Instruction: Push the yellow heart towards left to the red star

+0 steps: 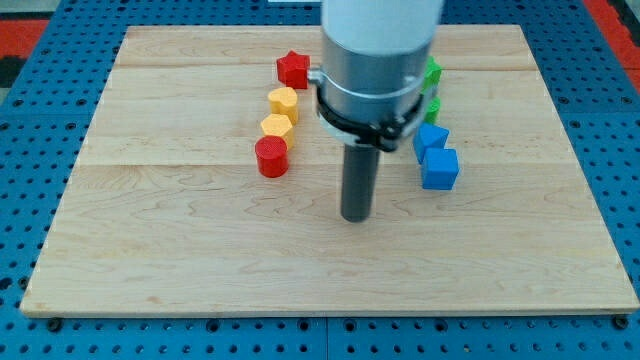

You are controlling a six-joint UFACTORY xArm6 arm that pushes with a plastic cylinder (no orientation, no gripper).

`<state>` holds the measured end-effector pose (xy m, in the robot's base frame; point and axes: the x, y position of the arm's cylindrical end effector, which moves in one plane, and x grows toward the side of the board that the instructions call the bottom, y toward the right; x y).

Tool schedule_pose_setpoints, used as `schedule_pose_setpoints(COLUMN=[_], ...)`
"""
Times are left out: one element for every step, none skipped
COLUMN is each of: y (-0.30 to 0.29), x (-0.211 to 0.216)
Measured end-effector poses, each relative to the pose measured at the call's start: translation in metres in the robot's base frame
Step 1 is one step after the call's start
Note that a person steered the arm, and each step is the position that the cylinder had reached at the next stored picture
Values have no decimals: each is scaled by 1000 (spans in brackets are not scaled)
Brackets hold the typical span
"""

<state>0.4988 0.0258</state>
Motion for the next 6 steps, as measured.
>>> schedule_pose_setpoints(y=[10, -30, -65, -94, -132, -164], x=[-47, -126, -140, -147, -188, -207])
